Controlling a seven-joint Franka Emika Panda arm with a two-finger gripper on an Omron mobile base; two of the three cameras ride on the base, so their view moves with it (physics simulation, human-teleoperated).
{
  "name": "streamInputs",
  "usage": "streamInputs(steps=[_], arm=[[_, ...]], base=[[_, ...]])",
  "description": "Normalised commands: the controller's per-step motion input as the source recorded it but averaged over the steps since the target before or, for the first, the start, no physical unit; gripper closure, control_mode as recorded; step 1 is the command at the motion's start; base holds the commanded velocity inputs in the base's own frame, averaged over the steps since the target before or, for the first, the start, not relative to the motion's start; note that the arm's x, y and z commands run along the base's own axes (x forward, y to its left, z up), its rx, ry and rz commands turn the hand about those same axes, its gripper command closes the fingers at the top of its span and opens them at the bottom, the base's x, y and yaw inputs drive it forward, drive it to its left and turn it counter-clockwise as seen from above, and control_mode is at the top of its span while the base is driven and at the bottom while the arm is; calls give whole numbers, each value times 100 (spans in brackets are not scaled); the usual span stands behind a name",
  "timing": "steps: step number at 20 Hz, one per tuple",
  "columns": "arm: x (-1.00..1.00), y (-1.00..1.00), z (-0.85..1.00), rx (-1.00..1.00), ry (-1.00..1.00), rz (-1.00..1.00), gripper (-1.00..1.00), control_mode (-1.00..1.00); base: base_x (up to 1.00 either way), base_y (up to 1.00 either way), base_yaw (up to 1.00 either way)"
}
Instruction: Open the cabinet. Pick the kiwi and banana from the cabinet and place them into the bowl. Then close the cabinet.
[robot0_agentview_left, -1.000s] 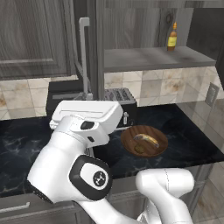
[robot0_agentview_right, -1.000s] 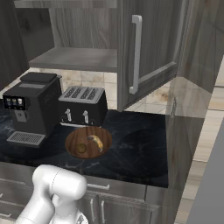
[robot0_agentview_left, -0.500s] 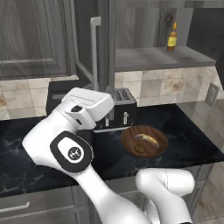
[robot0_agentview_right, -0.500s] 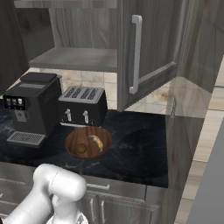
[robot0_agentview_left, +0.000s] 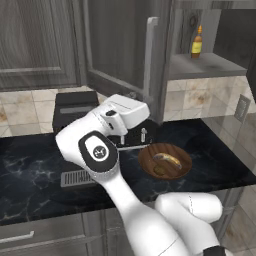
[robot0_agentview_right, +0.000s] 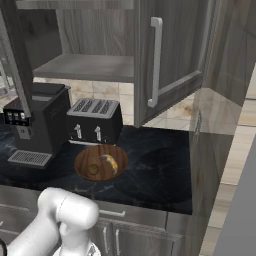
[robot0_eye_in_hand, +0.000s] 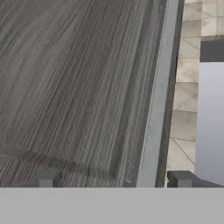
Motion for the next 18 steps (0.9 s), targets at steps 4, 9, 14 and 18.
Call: streamInputs(steps=[4, 9, 14, 18], arm=[[100, -100, -59, 2, 0, -7, -100, -100], [100, -96, -39, 5, 0, -7, -100, -100], [100, -77, 2, 20, 1, -16, -100, -100], [100, -66, 14, 21, 1, -22, -100, -100]], base=[[0, 0, 0], [0, 0, 0], [0, 0, 0], [0, 0, 0]])
